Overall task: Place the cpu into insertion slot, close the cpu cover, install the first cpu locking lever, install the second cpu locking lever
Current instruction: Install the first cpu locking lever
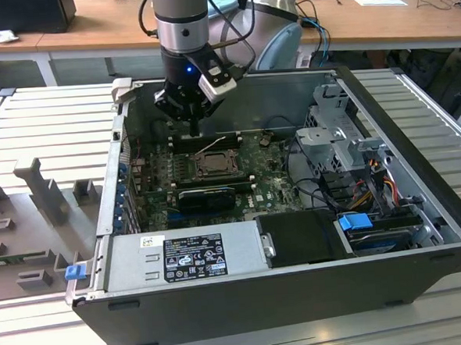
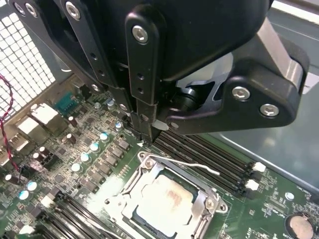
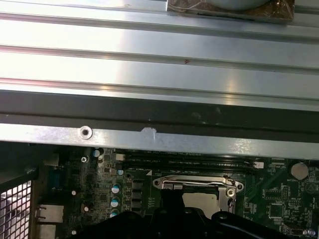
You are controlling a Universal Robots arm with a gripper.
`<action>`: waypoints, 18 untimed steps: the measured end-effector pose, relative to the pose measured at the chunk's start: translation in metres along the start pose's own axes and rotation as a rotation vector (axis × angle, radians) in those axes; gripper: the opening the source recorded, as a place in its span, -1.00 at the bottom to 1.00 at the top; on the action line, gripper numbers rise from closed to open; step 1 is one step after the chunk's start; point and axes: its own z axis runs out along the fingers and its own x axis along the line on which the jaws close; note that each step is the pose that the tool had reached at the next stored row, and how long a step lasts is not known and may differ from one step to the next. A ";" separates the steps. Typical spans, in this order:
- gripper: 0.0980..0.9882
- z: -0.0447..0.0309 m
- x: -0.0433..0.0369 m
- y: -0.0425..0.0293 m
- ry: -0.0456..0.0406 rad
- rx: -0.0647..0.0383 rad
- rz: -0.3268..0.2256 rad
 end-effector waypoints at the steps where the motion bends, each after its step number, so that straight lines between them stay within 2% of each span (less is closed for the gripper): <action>1: -0.98 0.0000 -0.0008 -0.0001 0.0001 0.000 0.000; 18: -0.98 0.0007 -0.0116 -0.0006 0.0000 0.000 0.000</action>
